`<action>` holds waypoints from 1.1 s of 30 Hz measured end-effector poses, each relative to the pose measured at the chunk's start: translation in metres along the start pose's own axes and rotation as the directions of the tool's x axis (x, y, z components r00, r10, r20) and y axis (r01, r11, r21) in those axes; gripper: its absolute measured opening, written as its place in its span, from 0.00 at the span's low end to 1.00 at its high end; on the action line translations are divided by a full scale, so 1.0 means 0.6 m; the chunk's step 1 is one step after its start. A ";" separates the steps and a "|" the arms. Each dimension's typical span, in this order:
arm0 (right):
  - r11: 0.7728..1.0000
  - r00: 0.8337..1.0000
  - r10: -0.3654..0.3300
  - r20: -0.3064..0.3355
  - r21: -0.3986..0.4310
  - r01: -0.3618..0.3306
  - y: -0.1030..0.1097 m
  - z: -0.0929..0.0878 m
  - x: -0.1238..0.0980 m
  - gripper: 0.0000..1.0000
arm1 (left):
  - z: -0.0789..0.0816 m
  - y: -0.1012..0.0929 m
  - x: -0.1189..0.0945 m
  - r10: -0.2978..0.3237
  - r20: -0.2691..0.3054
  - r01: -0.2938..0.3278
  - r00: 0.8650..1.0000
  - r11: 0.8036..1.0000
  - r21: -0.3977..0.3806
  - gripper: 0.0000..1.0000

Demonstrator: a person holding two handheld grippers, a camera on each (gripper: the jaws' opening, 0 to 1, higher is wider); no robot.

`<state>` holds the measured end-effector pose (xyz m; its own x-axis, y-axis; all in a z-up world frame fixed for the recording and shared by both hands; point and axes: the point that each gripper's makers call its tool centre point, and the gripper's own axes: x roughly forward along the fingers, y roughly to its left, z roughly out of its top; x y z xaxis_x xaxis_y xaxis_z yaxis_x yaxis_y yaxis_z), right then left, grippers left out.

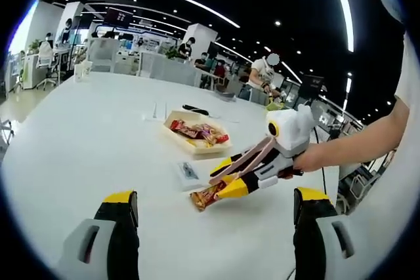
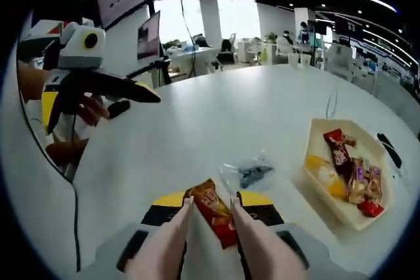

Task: Place the target food into the container with the food tongs after gripping and lifting it, then release it inside without dropping or visibly crushing the food.

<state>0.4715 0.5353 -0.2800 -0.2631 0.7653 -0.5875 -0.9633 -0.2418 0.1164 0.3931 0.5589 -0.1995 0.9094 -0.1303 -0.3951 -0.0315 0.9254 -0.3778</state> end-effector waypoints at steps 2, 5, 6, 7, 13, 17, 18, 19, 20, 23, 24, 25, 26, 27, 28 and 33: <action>1.000 1.000 -0.001 0.000 0.010 0.001 0.000 -0.006 0.002 0.29 | 0.000 0.006 -0.002 0.009 0.000 -0.009 1.000 1.000 0.002 0.99; 1.000 1.000 -0.001 0.019 0.021 0.001 -0.001 -0.005 -0.001 0.29 | 0.001 0.012 -0.002 0.021 -0.002 -0.021 1.000 1.000 0.005 0.99; 1.000 1.000 0.000 0.020 0.021 0.000 -0.001 -0.005 -0.001 0.29 | 0.002 0.013 -0.002 0.023 -0.001 -0.023 1.000 1.000 0.007 0.99; 1.000 1.000 0.009 0.012 0.001 -0.009 0.001 -0.006 -0.002 0.29 | 0.007 0.016 0.000 0.035 0.010 -0.035 0.999 0.999 0.005 0.99; 0.993 0.999 0.032 -0.019 -0.110 -0.034 0.008 -0.015 -0.002 0.29 | 0.034 0.018 0.005 0.069 0.067 -0.068 0.995 0.998 -0.017 0.99; 0.992 0.999 0.017 -0.046 -0.125 -0.023 0.012 -0.029 -0.004 0.28 | 0.031 0.009 0.002 0.068 0.063 -0.067 0.996 0.998 -0.012 0.99; 0.994 0.999 0.021 -0.032 -0.109 -0.024 0.012 -0.020 -0.009 0.28 | 0.030 0.007 0.000 0.068 0.063 -0.068 0.996 0.998 -0.010 0.99; 0.996 1.000 0.016 -0.020 -0.086 -0.018 0.011 -0.018 -0.009 0.28 | 0.030 0.004 -0.002 0.069 0.062 -0.068 0.996 0.998 -0.010 0.99; 0.996 1.000 0.017 -0.017 -0.087 -0.018 0.011 -0.019 -0.007 0.28 | 0.030 0.001 -0.004 0.068 0.063 -0.068 0.996 0.998 -0.008 0.99; 0.997 1.000 0.004 -0.008 -0.081 -0.005 0.009 -0.021 -0.006 0.27 | 0.027 -0.004 -0.008 0.070 0.058 -0.070 0.996 0.998 -0.004 0.99; 0.997 1.000 0.001 -0.007 -0.078 -0.002 0.008 -0.022 -0.006 0.27 | 0.027 -0.005 -0.009 0.070 0.058 -0.070 0.996 0.998 -0.003 0.99; 0.999 1.000 -0.013 0.003 -0.049 0.014 0.008 -0.020 -0.008 0.27 | 0.025 -0.008 -0.011 0.069 0.053 -0.069 0.996 0.998 0.000 0.99; 0.999 1.000 -0.020 0.008 -0.038 0.020 0.007 -0.021 -0.007 0.27 | 0.025 -0.009 -0.011 0.068 0.052 -0.068 0.996 0.998 0.001 0.99; 0.999 0.998 -0.052 0.026 0.017 0.052 0.003 -0.023 -0.009 0.26 | 0.024 -0.012 -0.012 0.065 0.050 -0.065 0.997 0.998 0.003 0.99; 0.998 0.998 -0.059 0.030 0.030 0.058 0.003 -0.023 -0.010 0.25 | 0.024 -0.015 -0.013 0.062 0.047 -0.063 0.997 0.998 0.007 0.99; 0.991 0.991 -0.126 0.041 0.041 0.124 0.001 -0.031 -0.011 0.22 | 0.025 -0.029 -0.017 0.046 0.040 -0.047 0.998 0.999 0.025 0.99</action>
<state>0.4736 0.5189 -0.2909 -0.1420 0.8133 -0.5642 -0.9898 -0.1204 0.0755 0.3907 0.5493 -0.1764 0.9230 -0.0735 -0.3777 -0.0635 0.9391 -0.3378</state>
